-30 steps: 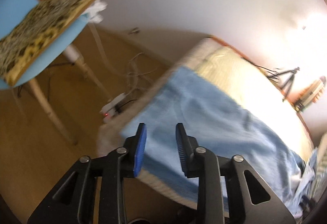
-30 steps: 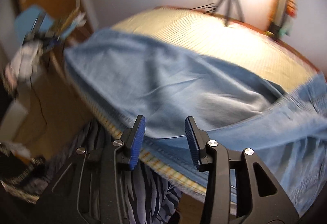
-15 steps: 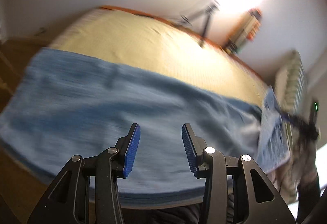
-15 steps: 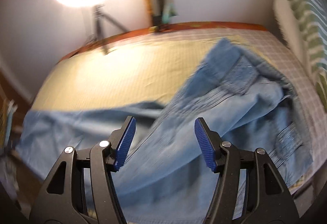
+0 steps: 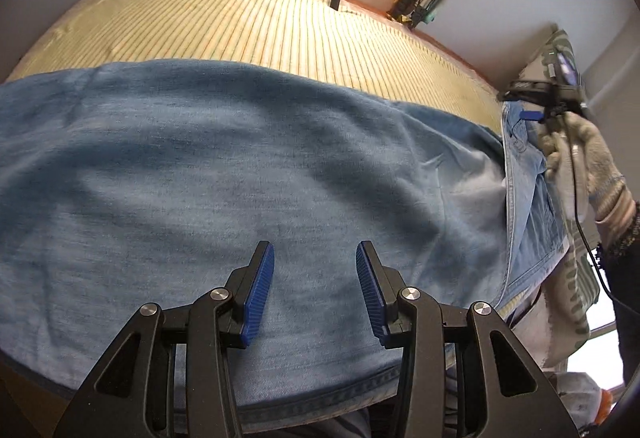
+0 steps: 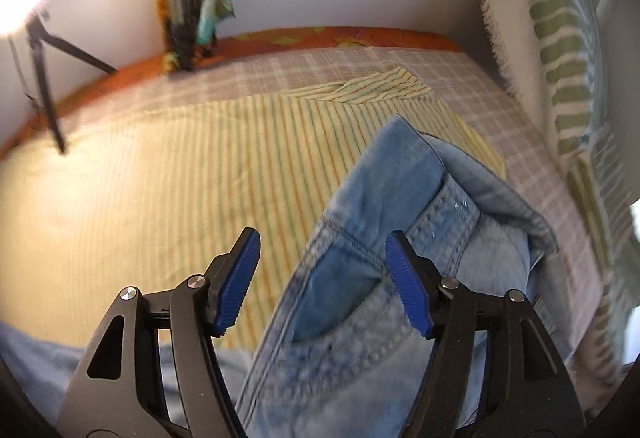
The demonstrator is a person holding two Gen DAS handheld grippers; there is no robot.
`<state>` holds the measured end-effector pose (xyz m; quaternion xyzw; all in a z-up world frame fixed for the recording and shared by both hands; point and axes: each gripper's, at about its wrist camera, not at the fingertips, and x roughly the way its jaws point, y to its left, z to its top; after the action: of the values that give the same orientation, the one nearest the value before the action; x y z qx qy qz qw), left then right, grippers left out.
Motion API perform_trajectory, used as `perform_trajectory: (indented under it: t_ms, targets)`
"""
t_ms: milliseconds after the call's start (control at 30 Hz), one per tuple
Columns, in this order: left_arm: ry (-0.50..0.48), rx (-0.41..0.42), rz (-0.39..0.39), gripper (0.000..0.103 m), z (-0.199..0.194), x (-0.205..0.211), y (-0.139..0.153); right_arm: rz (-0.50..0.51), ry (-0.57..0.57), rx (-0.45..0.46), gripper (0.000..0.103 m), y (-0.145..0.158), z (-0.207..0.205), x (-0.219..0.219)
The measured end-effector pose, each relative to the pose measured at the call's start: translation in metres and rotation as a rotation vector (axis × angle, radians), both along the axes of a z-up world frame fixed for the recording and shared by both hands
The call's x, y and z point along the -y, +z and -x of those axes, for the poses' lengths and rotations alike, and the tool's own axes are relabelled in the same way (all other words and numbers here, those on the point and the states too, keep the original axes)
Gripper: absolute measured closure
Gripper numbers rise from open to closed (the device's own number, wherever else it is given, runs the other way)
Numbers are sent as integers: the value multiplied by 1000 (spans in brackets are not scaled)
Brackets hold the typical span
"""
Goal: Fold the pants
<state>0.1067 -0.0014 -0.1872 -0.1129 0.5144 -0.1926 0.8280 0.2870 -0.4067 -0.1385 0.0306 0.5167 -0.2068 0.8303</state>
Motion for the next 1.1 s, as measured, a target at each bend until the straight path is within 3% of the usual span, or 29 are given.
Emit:
perform_trajectory:
  t_ms: [233, 333, 367, 433, 500, 600, 633, 800, 933, 1100]
  targets:
    - [1, -13, 17, 62, -5, 4, 1, 126, -67, -87, 36, -27, -22, 0]
    - [-23, -6, 23, 62, -5, 12, 6, 145, -67, -82, 36, -29, -21, 6]
    - [-31, -2, 26, 62, -5, 15, 8, 134, -68, -75, 39, -29, -20, 9]
    - [-67, 15, 42, 62, -4, 27, 16, 78, -72, -58, 64, -27, -17, 18]
    - [-116, 30, 56, 62, -3, 43, 25, -12, -71, -28, 82, -25, -12, 26]
    - [-217, 47, 82, 56, -3, 78, 35, -59, -59, 11, 92, -19, 0, 34]
    - [-249, 51, 93, 50, -3, 91, 38, -83, -61, 38, 92, -14, 6, 38]
    - [-415, 54, 132, 48, -2, 152, 41, -189, -55, 174, 94, 16, 47, 55]
    - [-524, 59, 85, 48, 7, 194, 32, -253, -48, 268, 94, 38, 90, 71]
    - [-589, 66, 3, 48, 14, 228, 15, -326, -64, 356, 94, 54, 145, 95]
